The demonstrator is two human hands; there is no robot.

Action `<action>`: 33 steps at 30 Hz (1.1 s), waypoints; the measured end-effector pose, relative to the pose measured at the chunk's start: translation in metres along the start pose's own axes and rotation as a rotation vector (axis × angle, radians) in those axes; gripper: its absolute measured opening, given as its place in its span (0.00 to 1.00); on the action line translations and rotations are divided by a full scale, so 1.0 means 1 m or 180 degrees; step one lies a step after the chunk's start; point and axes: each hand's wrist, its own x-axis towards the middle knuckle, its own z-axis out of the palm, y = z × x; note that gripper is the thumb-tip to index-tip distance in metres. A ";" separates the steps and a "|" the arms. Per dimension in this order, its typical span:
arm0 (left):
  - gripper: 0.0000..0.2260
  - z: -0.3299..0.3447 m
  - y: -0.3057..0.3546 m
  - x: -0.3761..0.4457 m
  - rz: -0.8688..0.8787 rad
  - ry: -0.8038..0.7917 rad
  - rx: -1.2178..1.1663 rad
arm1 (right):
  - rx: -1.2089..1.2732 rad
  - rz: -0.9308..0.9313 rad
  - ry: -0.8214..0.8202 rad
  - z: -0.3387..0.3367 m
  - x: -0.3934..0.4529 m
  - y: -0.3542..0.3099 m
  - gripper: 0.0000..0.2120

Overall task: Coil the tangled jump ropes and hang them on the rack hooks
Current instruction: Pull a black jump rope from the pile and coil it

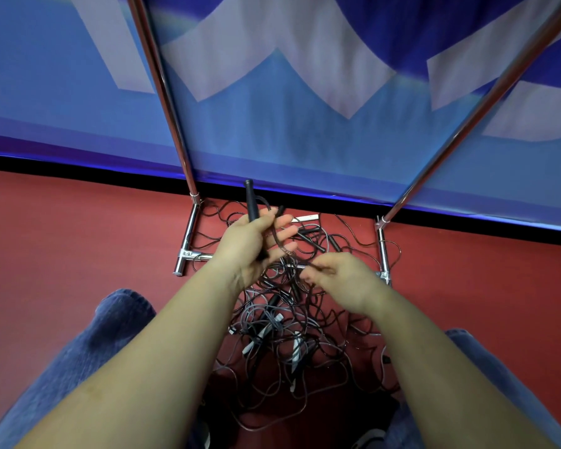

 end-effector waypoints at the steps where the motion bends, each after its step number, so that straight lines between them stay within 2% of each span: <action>1: 0.04 0.000 0.000 0.001 -0.0017 0.0002 0.0040 | 0.0383 0.0051 0.0117 -0.001 0.001 -0.002 0.10; 3: 0.04 -0.002 -0.001 0.003 -0.0076 -0.0033 0.0306 | 0.1490 0.0213 0.0292 -0.005 -0.001 -0.009 0.12; 7: 0.03 -0.001 -0.011 -0.002 -0.0311 -0.0369 0.1494 | 0.3450 0.0479 0.0697 -0.019 0.000 -0.012 0.10; 10: 0.05 0.001 -0.018 -0.008 -0.0529 -0.0883 0.1933 | 0.4246 0.0601 0.0894 -0.026 0.002 -0.010 0.09; 13: 0.06 0.004 -0.017 -0.013 -0.0564 -0.1190 0.1938 | 0.4655 0.0701 0.1010 -0.028 0.005 -0.007 0.08; 16: 0.06 0.003 -0.016 -0.013 -0.0316 -0.1118 0.2004 | 0.4560 0.0671 0.1044 -0.029 0.006 -0.004 0.07; 18: 0.06 0.003 -0.014 -0.012 -0.0144 -0.0853 0.1898 | 0.4123 0.0552 0.0948 -0.029 0.007 -0.004 0.07; 19: 0.06 0.003 -0.013 -0.011 -0.0059 -0.0695 0.1804 | 0.3641 0.0489 0.0842 -0.026 0.007 -0.003 0.06; 22: 0.05 0.002 -0.010 -0.006 0.0143 -0.0296 0.1373 | 0.1118 0.0374 0.0251 -0.013 0.007 0.004 0.14; 24: 0.05 0.001 -0.007 -0.003 0.0173 -0.0142 0.1000 | 0.0244 0.0348 -0.0235 -0.002 0.006 0.009 0.18; 25: 0.05 0.000 -0.006 -0.002 0.0155 -0.0113 0.0833 | 0.0145 0.0328 -0.0302 0.001 0.006 0.009 0.16; 27: 0.05 -0.001 -0.003 -0.001 0.0089 -0.0128 0.0571 | 0.0138 0.0280 -0.0202 0.002 0.003 0.007 0.02; 30: 0.05 0.001 -0.001 -0.002 0.0006 -0.0191 0.0226 | 0.0239 0.0157 0.0033 0.000 0.003 0.006 0.10; 33: 0.05 0.000 -0.002 0.000 -0.0056 -0.0264 0.0499 | 0.1436 0.0320 0.0127 -0.001 0.001 -0.003 0.04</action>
